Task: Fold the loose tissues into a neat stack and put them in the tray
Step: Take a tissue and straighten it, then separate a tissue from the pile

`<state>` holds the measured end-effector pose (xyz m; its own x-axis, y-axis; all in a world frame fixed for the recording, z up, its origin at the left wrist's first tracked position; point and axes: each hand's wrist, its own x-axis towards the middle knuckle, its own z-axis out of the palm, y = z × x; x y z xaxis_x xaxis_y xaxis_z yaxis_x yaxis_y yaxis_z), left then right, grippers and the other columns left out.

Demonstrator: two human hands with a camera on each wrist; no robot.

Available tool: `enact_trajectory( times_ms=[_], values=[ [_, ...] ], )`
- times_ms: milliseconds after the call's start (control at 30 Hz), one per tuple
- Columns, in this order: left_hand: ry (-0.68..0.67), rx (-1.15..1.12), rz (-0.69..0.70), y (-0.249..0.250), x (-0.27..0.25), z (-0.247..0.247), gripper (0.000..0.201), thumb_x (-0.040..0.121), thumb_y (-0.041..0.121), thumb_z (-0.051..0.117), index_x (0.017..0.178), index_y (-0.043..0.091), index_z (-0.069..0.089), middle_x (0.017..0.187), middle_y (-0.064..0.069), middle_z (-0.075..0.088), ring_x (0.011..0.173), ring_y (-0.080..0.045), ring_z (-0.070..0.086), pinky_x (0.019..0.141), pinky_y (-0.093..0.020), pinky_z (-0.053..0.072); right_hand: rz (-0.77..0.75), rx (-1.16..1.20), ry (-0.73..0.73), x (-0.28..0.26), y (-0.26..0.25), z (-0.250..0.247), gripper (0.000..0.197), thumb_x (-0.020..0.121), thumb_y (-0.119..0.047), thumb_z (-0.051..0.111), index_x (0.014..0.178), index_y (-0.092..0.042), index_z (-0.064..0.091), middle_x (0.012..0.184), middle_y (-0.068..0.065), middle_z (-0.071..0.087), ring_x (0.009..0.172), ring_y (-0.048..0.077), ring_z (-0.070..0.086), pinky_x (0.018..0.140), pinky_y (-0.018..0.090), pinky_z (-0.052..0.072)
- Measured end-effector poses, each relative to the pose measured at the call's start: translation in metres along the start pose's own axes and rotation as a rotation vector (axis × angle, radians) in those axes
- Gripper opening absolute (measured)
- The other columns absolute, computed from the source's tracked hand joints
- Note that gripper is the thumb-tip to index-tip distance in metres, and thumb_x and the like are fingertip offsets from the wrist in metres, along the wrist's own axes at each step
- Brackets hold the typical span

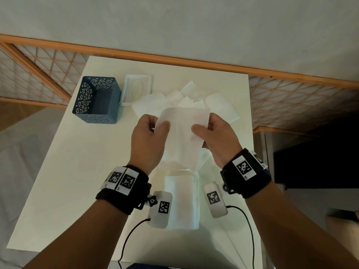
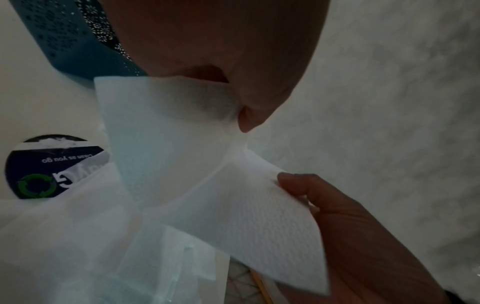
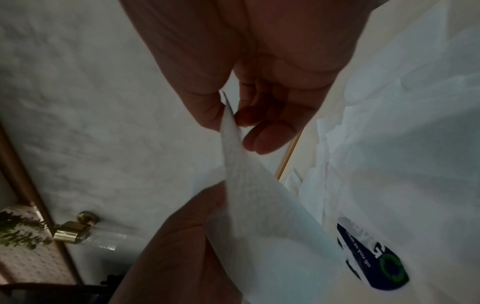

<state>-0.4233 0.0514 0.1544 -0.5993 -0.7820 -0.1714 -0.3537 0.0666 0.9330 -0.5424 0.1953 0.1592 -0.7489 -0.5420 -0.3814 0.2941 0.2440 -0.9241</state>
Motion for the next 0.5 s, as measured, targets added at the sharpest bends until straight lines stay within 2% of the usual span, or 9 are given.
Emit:
enact_trajectory(
  times_ms=[67, 133, 167, 233, 300, 333, 400, 500],
  values=[
    [-0.04, -0.015, 0.004, 0.005, -0.006, 0.002, 0.021, 0.097, 0.027, 0.071, 0.093, 0.011, 0.059, 0.077, 0.004, 0.06, 0.064, -0.007, 0.053, 0.058, -0.02, 0.048, -0.021, -0.042, -0.021, -0.004, -0.001, 0.004, 0.023, 0.09, -0.015, 0.071, 0.113, -0.016, 0.069, 0.106, 0.012, 0.077, 0.098, 0.032, 0.075, 0.082, 0.051, 0.063],
    [-0.09, -0.051, -0.006, 0.01, -0.012, 0.006, 0.021, 0.097, 0.029, 0.072, 0.095, 0.01, 0.061, 0.083, 0.0, 0.067, 0.07, -0.014, 0.061, 0.064, -0.03, 0.054, -0.041, -0.068, -0.055, -0.008, -0.001, 0.008, 0.024, 0.094, -0.015, 0.069, 0.118, -0.02, 0.07, 0.106, 0.004, 0.079, 0.098, 0.026, 0.076, 0.084, 0.047, 0.063],
    [-0.117, -0.07, -0.013, 0.012, -0.014, 0.007, 0.022, 0.097, 0.031, 0.072, 0.096, 0.011, 0.062, 0.087, -0.003, 0.071, 0.074, -0.019, 0.066, 0.069, -0.036, 0.058, -0.045, -0.063, -0.069, -0.01, -0.001, 0.011, 0.025, 0.095, -0.017, 0.069, 0.119, -0.021, 0.071, 0.107, 0.003, 0.079, 0.1, 0.025, 0.076, 0.088, 0.05, 0.062],
    [-0.166, -0.114, -0.033, 0.014, -0.019, 0.011, 0.025, 0.097, 0.037, 0.071, 0.097, 0.013, 0.064, 0.093, -0.005, 0.075, 0.084, -0.026, 0.074, 0.08, -0.048, 0.063, -0.049, -0.047, -0.089, -0.014, -0.001, 0.017, 0.027, 0.094, -0.026, 0.07, 0.119, -0.017, 0.072, 0.108, 0.008, 0.078, 0.101, 0.029, 0.076, 0.092, 0.057, 0.06],
    [-0.217, -0.183, -0.044, 0.017, -0.023, 0.014, 0.034, 0.099, 0.046, 0.066, 0.098, 0.012, 0.066, 0.097, -0.009, 0.076, 0.092, -0.032, 0.075, 0.087, -0.057, 0.061, -0.044, -0.031, -0.101, -0.015, -0.002, 0.02, 0.036, 0.092, -0.036, 0.071, 0.116, -0.008, 0.071, 0.107, 0.016, 0.077, 0.101, 0.032, 0.075, 0.093, 0.061, 0.058],
    [-0.242, -0.208, -0.042, 0.018, -0.024, 0.014, 0.039, 0.102, 0.048, 0.061, 0.099, 0.01, 0.068, 0.099, -0.011, 0.076, 0.095, -0.033, 0.075, 0.089, -0.058, 0.06, -0.039, -0.024, -0.111, -0.016, -0.003, 0.02, 0.035, 0.093, -0.037, 0.07, 0.114, -0.009, 0.073, 0.106, 0.015, 0.077, 0.102, 0.031, 0.075, 0.094, 0.061, 0.058],
    [-0.296, -0.233, -0.037, 0.02, -0.027, 0.012, 0.049, 0.109, 0.051, 0.047, 0.106, 0.009, 0.072, 0.104, -0.008, 0.077, 0.101, -0.028, 0.075, 0.092, -0.051, 0.061, -0.044, -0.023, -0.148, -0.018, -0.005, 0.019, 0.026, 0.096, -0.037, 0.069, 0.114, -0.019, 0.076, 0.105, 0.008, 0.079, 0.103, 0.029, 0.075, 0.098, 0.06, 0.057],
    [-0.34, -0.212, -0.047, 0.018, -0.029, 0.008, 0.063, 0.108, 0.062, 0.035, 0.113, 0.016, 0.076, 0.109, -0.002, 0.079, 0.105, -0.021, 0.074, 0.096, -0.04, 0.059, -0.076, -0.117, -0.147, -0.019, -0.002, 0.014, 0.016, 0.095, -0.032, 0.075, 0.111, -0.028, 0.078, 0.103, 0.002, 0.079, 0.101, 0.024, 0.075, 0.096, 0.055, 0.058]
  ],
)
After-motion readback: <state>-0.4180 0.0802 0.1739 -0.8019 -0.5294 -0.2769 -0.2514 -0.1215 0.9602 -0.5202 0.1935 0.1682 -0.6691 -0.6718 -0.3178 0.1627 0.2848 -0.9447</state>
